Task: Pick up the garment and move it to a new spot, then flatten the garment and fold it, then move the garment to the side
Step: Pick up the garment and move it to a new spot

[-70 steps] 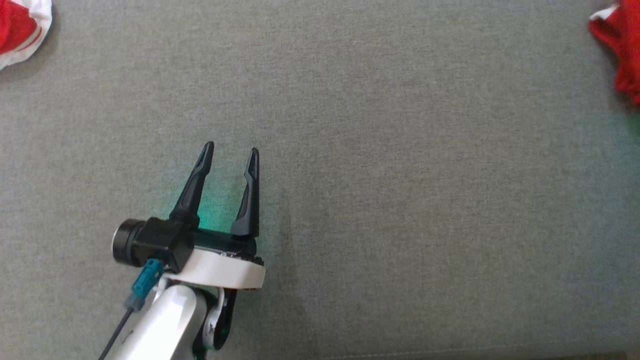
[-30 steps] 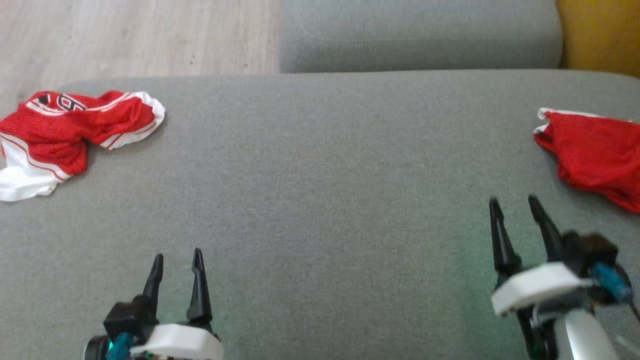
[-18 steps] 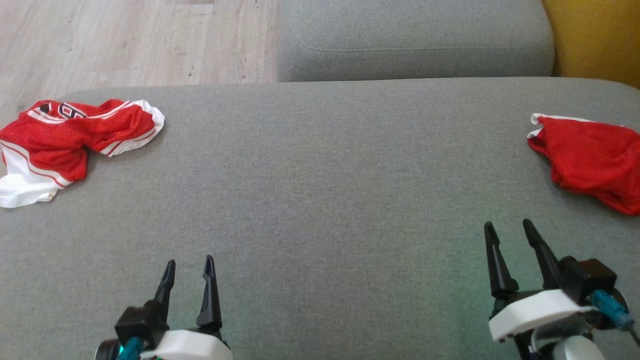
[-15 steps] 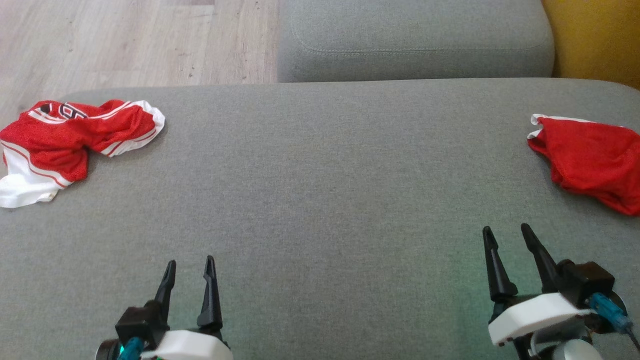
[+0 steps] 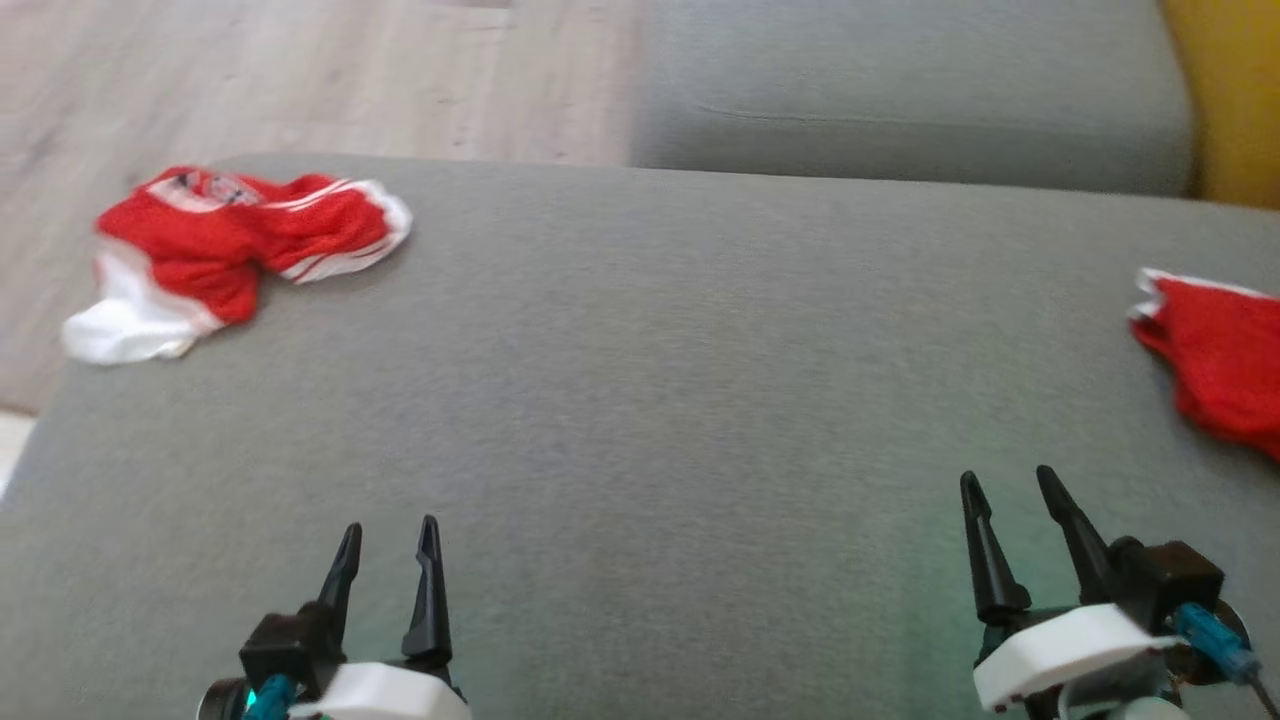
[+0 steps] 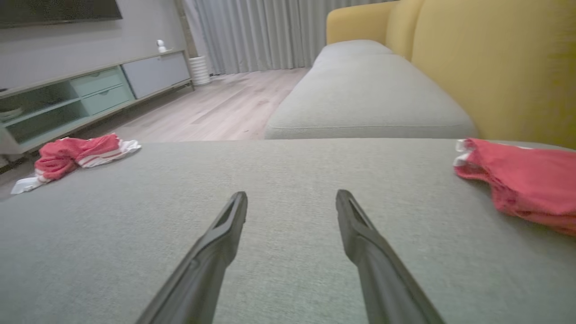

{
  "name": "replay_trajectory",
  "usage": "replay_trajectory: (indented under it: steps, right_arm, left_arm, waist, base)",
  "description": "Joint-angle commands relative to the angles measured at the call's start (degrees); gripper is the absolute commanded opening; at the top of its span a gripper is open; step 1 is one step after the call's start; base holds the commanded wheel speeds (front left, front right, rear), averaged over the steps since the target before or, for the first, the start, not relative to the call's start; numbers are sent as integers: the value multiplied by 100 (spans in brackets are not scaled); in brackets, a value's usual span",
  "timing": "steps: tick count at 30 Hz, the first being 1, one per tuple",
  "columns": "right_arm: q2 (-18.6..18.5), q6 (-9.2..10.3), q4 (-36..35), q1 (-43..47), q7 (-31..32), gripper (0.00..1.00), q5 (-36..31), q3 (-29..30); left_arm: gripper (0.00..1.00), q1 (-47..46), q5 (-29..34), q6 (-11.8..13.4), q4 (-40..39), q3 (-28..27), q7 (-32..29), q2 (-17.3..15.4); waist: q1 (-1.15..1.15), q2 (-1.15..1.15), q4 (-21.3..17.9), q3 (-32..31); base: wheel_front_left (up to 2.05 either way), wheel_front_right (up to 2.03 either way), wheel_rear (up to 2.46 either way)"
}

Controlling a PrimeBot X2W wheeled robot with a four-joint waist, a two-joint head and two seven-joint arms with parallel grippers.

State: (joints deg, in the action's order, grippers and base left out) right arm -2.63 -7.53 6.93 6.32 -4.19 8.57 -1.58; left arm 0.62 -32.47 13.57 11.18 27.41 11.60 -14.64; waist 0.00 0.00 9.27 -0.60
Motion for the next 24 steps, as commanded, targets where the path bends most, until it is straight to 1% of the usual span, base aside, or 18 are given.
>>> replay_trajectory:
  steps: [1, 8, 13, 15, 19, 21, 24]
  right_arm:
    - [-25, 4, -236, -193, -26, 100, 16, -160]
    - [-25, 4, -237, -246, 2, 100, 44, -276]
    - [-25, 4, -209, -249, 11, 100, 100, -422]
    - [-25, 4, -208, -284, 28, 100, 119, -521]
    - [-25, 4, -201, -425, 70, 100, 84, -698]
    - [-25, 4, -192, -472, 73, 100, 78, -736]
    - [-25, 4, -229, -510, 49, 100, 86, -724]
  left_arm:
    - [100, -198, -24, 8, -163, -240, 42, -98]
    - [100, -160, -37, 67, -270, -324, 39, -215]
    - [100, -73, -60, 133, -361, -410, 43, -314]
    - [100, -11, -85, 180, -421, -481, 63, -353]
    - [100, 113, -129, 267, -577, -627, 137, -377]
    - [100, 161, -163, 320, -668, -731, 170, -389]
    - [100, 208, -193, 377, -816, -904, 197, -493]
  waist:
    - [0, 0, 327, -28]
    - [0, 0, 1350, -54]
    - [0, 0, 1923, -77]
    - [0, 0, 2023, -45]
    - [0, 0, 2078, 37]
    - [0, 0, 2091, 54]
    - [0, 0, 2095, 89]
  base:
    - [0, 0, 0]
    - [0, 0, 0]
    - [0, 0, 0]
    - [0, 0, 0]
    - [0, 0, 0]
    - [0, 0, 0]
    - [0, 0, 0]
